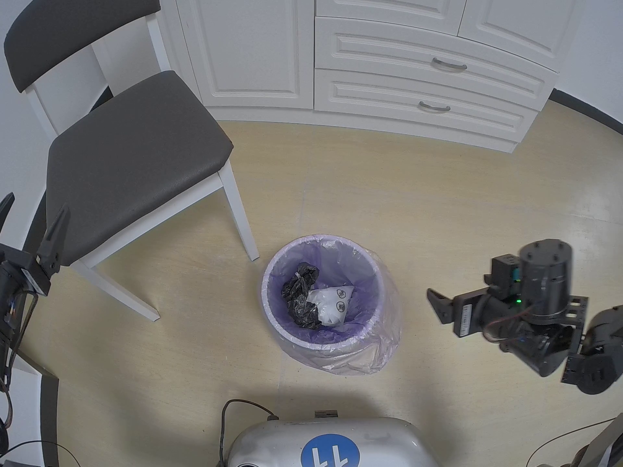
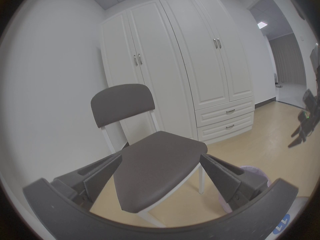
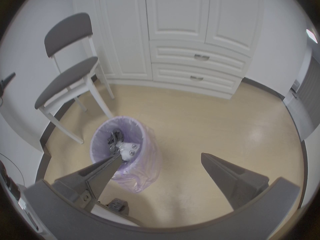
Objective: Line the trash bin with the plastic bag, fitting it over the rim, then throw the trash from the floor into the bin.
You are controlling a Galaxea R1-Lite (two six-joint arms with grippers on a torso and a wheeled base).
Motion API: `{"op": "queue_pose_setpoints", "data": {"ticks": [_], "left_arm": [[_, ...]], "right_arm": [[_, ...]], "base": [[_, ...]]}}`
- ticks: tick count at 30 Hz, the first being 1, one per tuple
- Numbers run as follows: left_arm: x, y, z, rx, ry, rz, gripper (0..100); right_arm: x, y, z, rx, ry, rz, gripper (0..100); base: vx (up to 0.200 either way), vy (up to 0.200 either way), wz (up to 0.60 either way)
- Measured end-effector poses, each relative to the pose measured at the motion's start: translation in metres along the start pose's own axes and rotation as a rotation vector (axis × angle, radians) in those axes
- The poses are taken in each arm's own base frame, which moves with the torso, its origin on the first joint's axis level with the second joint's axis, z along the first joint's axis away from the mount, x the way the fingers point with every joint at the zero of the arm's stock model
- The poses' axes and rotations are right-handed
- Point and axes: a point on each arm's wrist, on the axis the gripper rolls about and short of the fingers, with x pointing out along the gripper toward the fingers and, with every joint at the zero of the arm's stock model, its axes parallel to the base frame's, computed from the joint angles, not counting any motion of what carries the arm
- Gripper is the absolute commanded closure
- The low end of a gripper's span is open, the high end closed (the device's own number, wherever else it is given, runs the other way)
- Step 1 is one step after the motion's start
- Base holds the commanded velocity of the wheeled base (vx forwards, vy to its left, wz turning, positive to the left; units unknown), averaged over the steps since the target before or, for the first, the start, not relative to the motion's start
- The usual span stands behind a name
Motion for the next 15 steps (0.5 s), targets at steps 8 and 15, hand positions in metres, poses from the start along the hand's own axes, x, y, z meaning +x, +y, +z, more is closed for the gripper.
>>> {"op": "queue_pose_setpoints", "data": {"ticks": [8, 15], "left_arm": [[-0.010, -0.001, -0.011, -0.092, 0.046, -0.004, 0], [-0.020, 0.001, -0.015, -0.133, 0.059, 0.007, 0]], "right_arm": [[-0.062, -0.050, 0.006, 0.041, -0.154, -0.058, 0], [-0.114, -0.083, -0.007, 0.073, -0.271, -0.170, 0]], "base": [[0.000, 0.000, 0.00], [0.000, 0.000, 0.00]]}}
